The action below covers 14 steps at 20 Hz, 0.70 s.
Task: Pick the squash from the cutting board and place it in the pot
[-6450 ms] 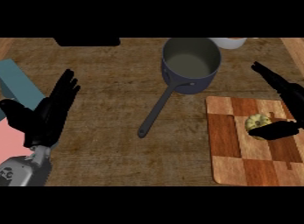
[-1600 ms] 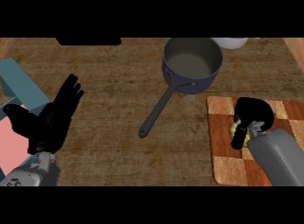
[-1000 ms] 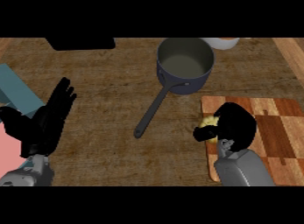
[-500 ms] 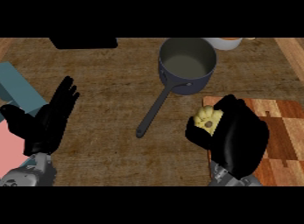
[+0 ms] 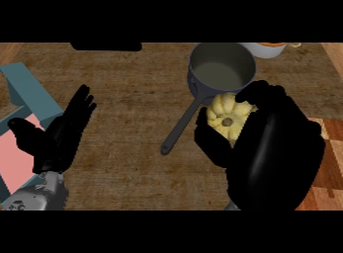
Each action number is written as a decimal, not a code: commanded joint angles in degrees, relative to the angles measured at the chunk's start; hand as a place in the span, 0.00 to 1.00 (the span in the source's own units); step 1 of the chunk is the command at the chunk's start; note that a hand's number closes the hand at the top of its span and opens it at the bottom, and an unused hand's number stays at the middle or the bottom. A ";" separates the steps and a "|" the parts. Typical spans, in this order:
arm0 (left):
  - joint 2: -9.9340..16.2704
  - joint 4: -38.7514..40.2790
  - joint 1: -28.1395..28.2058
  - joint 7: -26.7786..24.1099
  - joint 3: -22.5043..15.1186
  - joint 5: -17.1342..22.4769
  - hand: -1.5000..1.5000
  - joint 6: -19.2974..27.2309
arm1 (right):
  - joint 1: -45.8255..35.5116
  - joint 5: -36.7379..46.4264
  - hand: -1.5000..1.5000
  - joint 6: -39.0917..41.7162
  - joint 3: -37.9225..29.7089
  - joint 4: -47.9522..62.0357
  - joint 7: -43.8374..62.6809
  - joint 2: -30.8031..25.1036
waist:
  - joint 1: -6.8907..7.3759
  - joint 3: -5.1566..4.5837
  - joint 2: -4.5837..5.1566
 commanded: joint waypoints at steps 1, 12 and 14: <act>-0.70 -0.46 -1.14 0.62 -1.65 -1.22 0.50 0.37 | -9.07 -2.89 1.00 8.43 -2.69 2.50 14.38 0.77 | 1.24 0.09 0.41; -0.80 1.33 -2.48 0.06 0.01 0.70 0.50 -0.72 | -20.99 -8.96 1.00 5.37 -18.49 19.65 13.74 0.78 | 2.03 0.19 1.17; -1.50 1.41 -3.47 1.65 -0.94 -0.46 0.50 0.46 | -21.26 -9.78 1.00 3.15 -18.74 20.52 14.36 0.78 | 1.44 0.27 0.98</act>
